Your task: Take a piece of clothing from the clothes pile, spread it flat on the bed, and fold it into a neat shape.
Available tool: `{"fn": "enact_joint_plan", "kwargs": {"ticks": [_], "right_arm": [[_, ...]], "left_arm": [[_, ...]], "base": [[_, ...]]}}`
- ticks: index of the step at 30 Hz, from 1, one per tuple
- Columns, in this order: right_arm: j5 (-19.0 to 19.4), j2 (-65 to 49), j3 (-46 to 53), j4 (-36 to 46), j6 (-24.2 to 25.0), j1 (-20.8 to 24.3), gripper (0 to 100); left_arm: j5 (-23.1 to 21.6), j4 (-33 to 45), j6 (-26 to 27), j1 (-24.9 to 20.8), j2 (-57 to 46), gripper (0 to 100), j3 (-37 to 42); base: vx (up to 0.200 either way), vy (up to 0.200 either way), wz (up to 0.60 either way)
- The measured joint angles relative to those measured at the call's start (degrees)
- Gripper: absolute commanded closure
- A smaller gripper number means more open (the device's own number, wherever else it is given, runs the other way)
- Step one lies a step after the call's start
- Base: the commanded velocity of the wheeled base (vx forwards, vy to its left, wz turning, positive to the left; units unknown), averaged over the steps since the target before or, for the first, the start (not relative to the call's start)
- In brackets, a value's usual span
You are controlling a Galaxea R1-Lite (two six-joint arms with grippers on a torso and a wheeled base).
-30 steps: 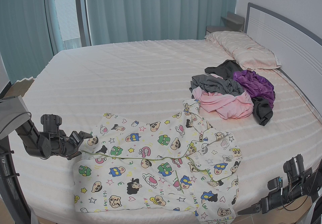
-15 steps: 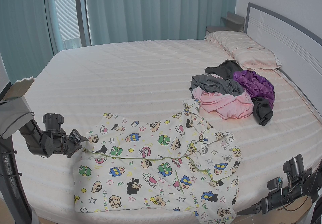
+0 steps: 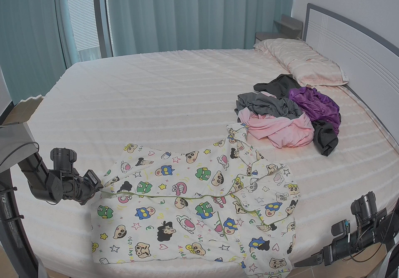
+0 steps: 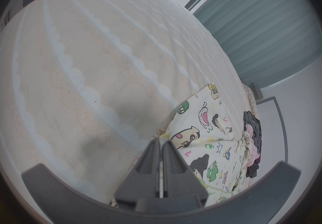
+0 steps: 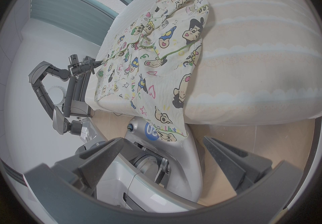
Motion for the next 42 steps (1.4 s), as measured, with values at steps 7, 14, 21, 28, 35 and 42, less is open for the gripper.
{"fn": "enact_joint_plan", "kwargs": {"ticks": [7,14,21,28,35,42], "right_arm": [[-0.02,-0.09,0.00,0.00,0.00,0.00,0],[0.00,-0.13,0.00,0.05,0.00,0.00,0],[-0.02,-0.15,0.00,0.07,0.00,0.04,0],[-0.09,-0.30,0.00,0.05,0.00,0.24,0],[-0.16,-1.02,0.00,0.46,0.02,0.30,0],[-0.24,-1.68,0.00,0.82,0.09,0.80,0]], "left_arm": [[0.05,-0.55,2.96,-0.09,-2.84,100,5.08],[0.05,-0.66,3.25,-0.24,-4.57,0,7.01],[0.05,-0.17,3.01,-0.24,-5.00,0,2.65],[-0.55,5.99,3.39,-0.78,-4.79,0,-9.48],[-4.57,16.55,6.46,-1.84,-1.24,0,-25.30],[-11.74,24.55,17.41,-2.97,5.81,0,-37.92]], "base": [[0.000,0.000,0.00],[0.000,0.000,0.00],[0.000,0.000,0.00],[0.000,0.000,0.00],[0.000,0.000,0.00],[0.000,0.000,0.00]]}}
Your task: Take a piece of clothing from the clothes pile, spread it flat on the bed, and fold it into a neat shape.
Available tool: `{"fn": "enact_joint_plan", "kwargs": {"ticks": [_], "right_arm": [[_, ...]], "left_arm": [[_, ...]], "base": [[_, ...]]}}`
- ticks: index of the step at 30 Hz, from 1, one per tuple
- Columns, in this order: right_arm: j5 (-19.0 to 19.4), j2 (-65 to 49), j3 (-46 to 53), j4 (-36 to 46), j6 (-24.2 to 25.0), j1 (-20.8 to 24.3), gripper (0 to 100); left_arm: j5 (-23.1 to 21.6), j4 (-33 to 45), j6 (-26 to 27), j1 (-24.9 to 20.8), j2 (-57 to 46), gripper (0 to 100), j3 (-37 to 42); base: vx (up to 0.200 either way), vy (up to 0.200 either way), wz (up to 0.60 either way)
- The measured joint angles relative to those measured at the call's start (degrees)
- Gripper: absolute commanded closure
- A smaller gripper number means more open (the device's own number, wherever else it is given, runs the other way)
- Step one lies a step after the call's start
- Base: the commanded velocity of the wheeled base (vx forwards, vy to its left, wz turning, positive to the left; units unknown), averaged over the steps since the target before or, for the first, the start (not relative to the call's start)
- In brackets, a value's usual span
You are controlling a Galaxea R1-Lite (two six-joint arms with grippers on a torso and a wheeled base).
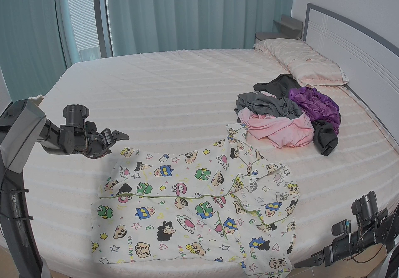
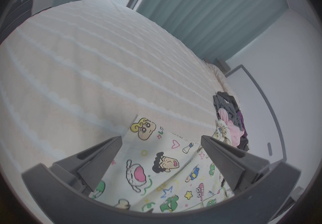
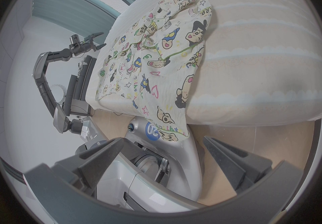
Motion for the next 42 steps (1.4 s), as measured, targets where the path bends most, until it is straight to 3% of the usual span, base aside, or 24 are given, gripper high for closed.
{"fn": "enact_joint_plan", "kwargs": {"ticks": [9,20,21,34,42], "right_arm": [[-0.06,-0.30,0.00,0.93,0.02,1.05,0],[0.00,-1.10,0.00,1.85,0.05,2.50,0],[0.00,-1.18,0.00,1.85,0.07,2.60,0],[0.13,-1.82,0.00,1.85,0.30,2.91,0],[0.13,-1.85,0.00,1.83,0.33,2.84,0]], "left_arm": [[2.45,3.00,2.16,-1.55,7.39,0,-9.84],[4.27,3.06,3.21,-2.76,11.98,0,-13.31],[4.35,3.06,3.15,-2.79,12.21,100,-13.62],[8.14,3.25,2.57,-1.94,14.56,100,-16.31],[10.14,3.19,-0.44,-0.89,14.88,100,-18.12]], "base": [[0.000,0.000,0.00],[0.000,0.000,0.00],[0.000,0.000,0.00],[0.000,0.000,0.00],[0.000,0.000,0.00]]}}
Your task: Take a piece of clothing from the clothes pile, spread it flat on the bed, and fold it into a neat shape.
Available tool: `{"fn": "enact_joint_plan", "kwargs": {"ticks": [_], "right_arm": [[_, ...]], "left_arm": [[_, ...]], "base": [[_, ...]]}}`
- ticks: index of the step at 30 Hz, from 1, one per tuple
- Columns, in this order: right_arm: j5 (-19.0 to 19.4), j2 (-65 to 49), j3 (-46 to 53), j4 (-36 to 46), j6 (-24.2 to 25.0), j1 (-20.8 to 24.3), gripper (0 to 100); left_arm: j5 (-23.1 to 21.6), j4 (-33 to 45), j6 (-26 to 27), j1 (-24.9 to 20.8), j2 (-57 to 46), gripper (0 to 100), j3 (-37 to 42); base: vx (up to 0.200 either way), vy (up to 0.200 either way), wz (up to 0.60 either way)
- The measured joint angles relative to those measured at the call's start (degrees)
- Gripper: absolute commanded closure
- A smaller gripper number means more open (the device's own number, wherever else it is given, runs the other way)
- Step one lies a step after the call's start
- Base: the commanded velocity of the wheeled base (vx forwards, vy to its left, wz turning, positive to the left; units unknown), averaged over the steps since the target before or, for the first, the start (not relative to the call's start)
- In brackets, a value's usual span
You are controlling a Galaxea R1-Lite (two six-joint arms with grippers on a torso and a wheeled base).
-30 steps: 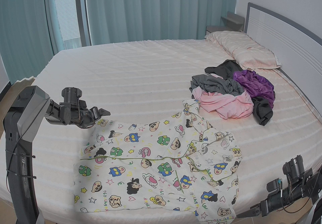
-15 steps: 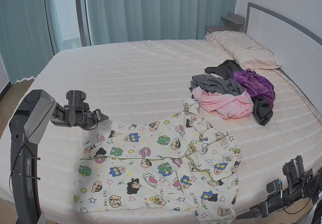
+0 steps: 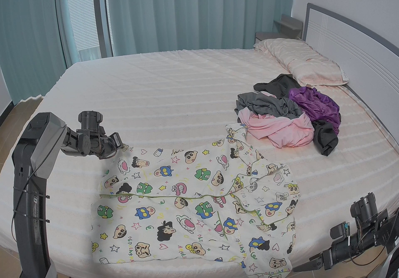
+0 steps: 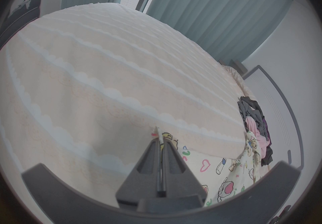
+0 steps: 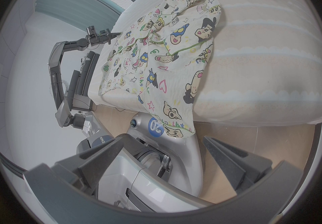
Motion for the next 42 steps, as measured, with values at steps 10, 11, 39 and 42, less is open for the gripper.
{"fn": "enact_joint_plan", "kwargs": {"ticks": [10,11,39,42], "right_arm": [[0.02,0.12,0.00,0.00,-0.02,0.02,0],[0.02,0.17,0.00,-0.02,-0.02,0.02,0],[-0.02,-2.58,0.00,-1.12,0.46,-0.61,0],[-0.06,-4.01,-0.46,-1.10,2.43,-0.91,0]], "left_arm": [[1.51,2.85,-0.16,3.40,0.24,100,-3.27],[1.54,3.32,-0.16,3.62,0.33,100,-3.85],[-2.16,13.51,-3.61,5.71,-0.77,0,-9.48],[-4.67,13.85,-3.97,6.29,-3.61,0,-5.71]], "base": [[0.000,0.000,0.00],[0.000,0.000,0.00],[0.000,0.000,0.00],[0.000,0.000,0.00]]}}
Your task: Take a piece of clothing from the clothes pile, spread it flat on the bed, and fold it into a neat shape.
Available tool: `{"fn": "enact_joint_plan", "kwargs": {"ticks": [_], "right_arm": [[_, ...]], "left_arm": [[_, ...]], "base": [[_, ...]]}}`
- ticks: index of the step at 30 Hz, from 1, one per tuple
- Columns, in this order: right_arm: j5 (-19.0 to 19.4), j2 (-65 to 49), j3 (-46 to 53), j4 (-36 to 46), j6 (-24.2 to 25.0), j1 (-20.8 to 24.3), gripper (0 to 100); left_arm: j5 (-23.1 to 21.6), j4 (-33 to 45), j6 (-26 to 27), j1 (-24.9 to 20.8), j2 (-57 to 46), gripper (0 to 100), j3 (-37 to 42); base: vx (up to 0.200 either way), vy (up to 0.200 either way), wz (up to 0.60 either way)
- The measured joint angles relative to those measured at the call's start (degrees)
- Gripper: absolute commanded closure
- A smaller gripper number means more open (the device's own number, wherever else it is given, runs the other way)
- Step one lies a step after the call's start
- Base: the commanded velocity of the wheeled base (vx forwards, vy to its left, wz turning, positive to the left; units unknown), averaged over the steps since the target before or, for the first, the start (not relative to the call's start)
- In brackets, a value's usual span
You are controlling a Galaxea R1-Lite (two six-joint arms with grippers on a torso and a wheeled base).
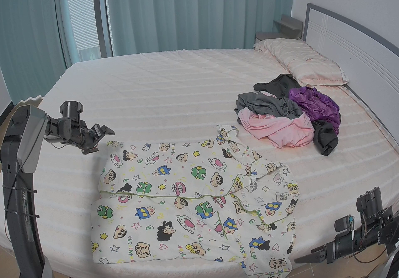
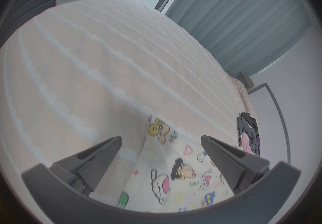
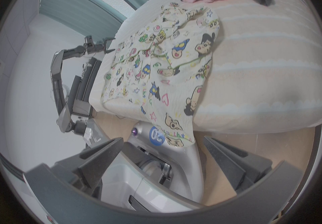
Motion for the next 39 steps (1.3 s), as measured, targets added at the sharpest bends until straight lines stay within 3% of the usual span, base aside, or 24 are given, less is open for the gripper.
{"fn": "enact_joint_plan", "kwargs": {"ticks": [5,12,19,24,31,39], "right_arm": [[-0.51,-1.85,-3.78,0.01,5.89,-0.28,0],[-1.96,-1.83,-11.67,0.06,11.29,-0.22,0],[-6.70,3.35,-25.53,0.26,17.25,1.07,0],[-12.89,9.47,-37.79,0.55,24.92,4.41,0],[-22.19,20.64,-52.98,2.94,30.26,8.94,0],[-23.53,26.71,-61.72,7.81,31.46,10.03,0]], "left_arm": [[-3.12,-1.35,-0.11,0.79,-5.49,0,10.07],[-4.90,-9.11,-0.43,1.02,-13.76,0,28.87],[-5.64,-16.49,-2.07,-0.78,-22.53,0,47.52],[-5.81,-18.77,-8.02,-3.45,-28.01,0,53.46],[-4.72,-21.59,-15.92,-8.19,-34.32,0,59.60],[-4.13,-28.65,-20.85,-10.48,-37.85,0,65.11]], "base": [[0.000,0.000,0.00],[0.000,0.000,0.00],[0.000,0.000,0.00],[0.000,0.000,0.00],[0.000,0.000,0.00],[0.075,-0.075,0.00]]}}
